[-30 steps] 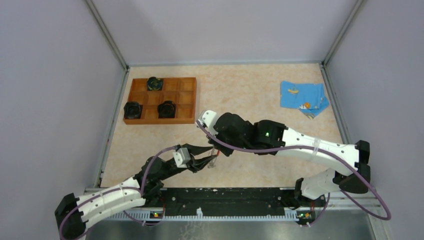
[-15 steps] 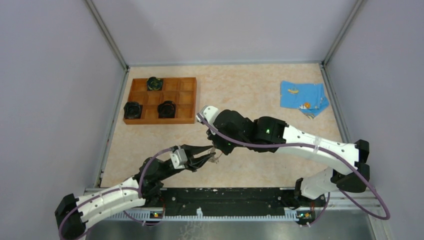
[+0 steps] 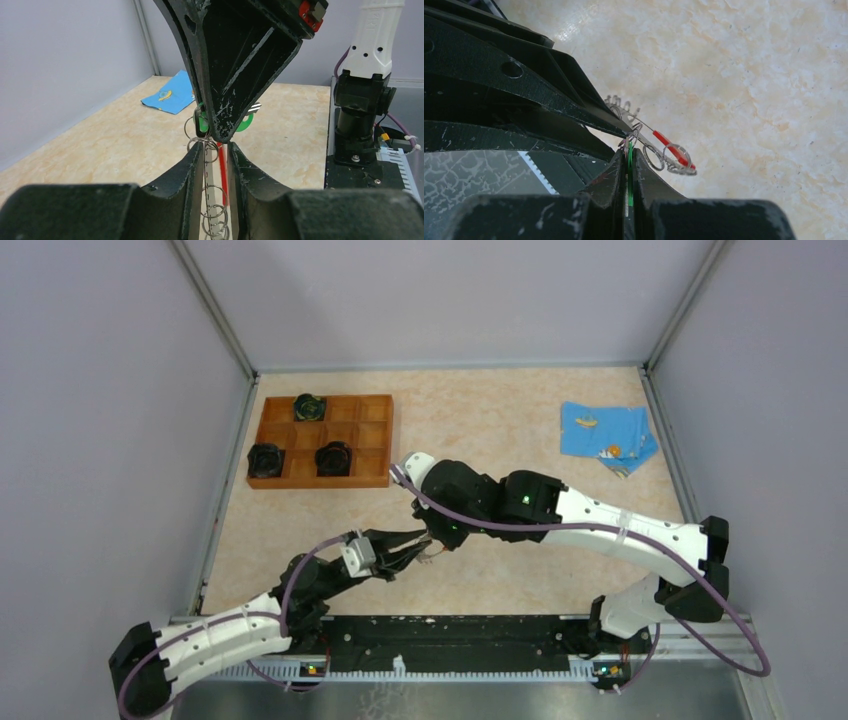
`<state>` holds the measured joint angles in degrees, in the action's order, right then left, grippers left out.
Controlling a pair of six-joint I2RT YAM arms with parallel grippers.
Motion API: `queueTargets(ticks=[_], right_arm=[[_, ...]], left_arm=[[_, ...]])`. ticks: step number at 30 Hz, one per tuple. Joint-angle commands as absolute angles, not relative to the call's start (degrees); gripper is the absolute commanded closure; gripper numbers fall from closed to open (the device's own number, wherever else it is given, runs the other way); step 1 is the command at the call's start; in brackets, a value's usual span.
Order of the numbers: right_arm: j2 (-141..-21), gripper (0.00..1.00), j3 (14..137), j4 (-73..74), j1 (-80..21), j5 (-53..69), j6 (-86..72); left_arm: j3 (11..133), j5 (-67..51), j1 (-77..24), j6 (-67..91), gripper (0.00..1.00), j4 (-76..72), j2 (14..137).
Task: Remove the keys from the keyring
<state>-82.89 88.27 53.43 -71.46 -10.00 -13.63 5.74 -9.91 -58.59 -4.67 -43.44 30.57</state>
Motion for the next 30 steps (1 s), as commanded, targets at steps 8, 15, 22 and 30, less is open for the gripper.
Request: queueTargets(ticks=[8, 15, 22, 30], right_arm=[[-81.93, 1.00, 91.32, 53.04, -71.02, -7.60, -14.94], [-81.32, 1.00, 90.65, 53.00, -71.02, -7.27, -15.37], [-80.54, 1.00, 89.43, 53.66, -71.02, -11.09, -14.87], [-81.01, 1.00, 87.13, 54.95, -69.73, -16.91, -12.91]], left_arm=[[5.94, -7.25, -58.93, -4.56, 0.76, -49.10, 32.74], [5.56, -6.25, -58.97, -4.01, 0.84, -48.88, 32.70], [5.30, -6.59, -59.06, -3.78, 1.00, -47.97, 32.94], [4.51, -11.11, -59.08, -3.74, 1.00, -48.35, 32.41]])
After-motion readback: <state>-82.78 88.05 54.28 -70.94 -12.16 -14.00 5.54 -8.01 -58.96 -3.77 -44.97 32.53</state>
